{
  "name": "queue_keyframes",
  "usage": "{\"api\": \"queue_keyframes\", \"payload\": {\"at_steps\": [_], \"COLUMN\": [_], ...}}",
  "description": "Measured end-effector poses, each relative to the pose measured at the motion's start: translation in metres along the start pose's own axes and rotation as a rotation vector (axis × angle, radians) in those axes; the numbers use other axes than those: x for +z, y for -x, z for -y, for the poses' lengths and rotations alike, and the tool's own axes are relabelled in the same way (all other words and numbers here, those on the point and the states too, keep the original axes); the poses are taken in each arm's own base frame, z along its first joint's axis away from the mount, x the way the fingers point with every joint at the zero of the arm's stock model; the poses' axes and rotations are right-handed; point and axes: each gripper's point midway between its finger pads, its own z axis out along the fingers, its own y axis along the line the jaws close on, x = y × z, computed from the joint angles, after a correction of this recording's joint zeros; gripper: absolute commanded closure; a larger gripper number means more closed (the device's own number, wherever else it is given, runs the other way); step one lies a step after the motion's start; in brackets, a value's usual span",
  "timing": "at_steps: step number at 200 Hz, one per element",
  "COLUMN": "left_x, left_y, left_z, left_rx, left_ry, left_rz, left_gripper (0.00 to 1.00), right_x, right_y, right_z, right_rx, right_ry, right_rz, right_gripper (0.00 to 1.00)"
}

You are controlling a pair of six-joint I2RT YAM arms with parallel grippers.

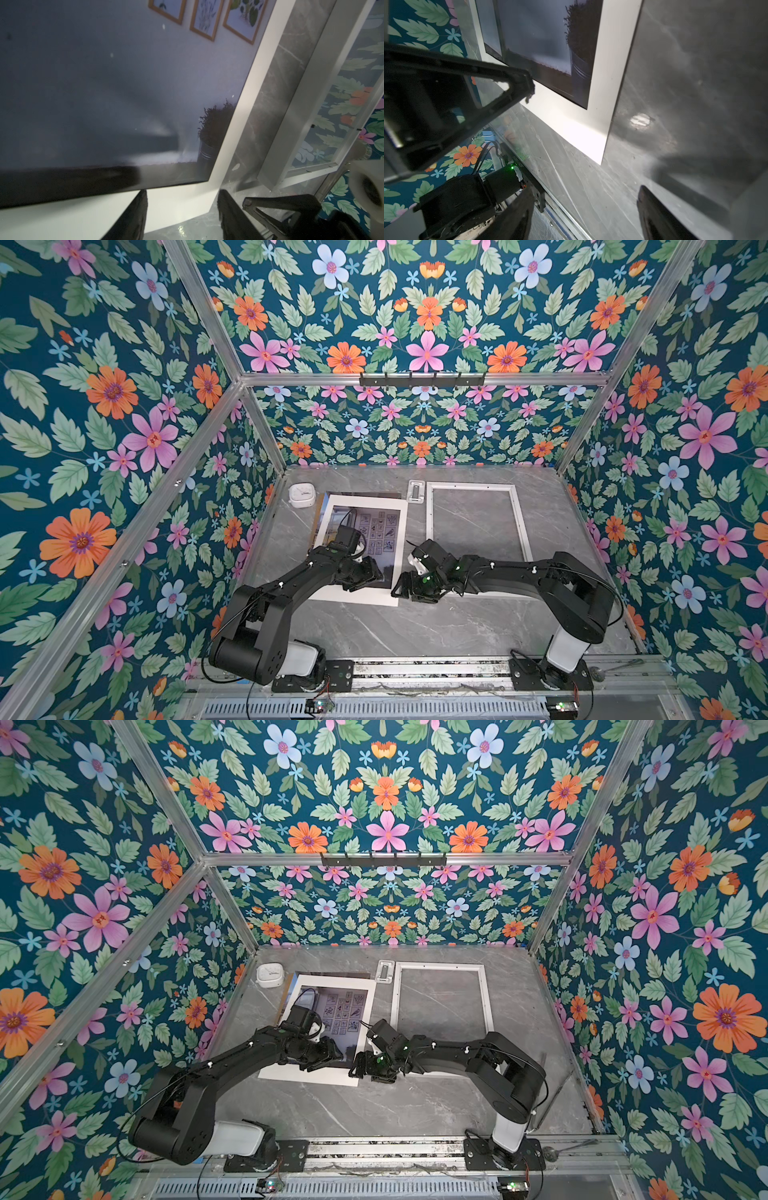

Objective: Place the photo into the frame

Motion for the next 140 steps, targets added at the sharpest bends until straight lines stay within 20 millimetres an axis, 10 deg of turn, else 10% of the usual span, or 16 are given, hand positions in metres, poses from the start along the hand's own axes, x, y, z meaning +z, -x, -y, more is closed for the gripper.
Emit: {"api": "queue_keyframes", "payload": {"at_steps": [140], "left_x": [0.001], "left_y": [-0.005], "left_z": [-0.034], "left_rx": [-0.054], "left_ry": [0.077], "left_rz": [-0.03], "left_gripper": [0.46], "right_x": [0.027], "right_y": [0.008], "right_z": [-0.009], "right_rx": [0.038], "right_ry": [0.058], "right_rz": [-0.038], "right_gripper": [0.23]}}
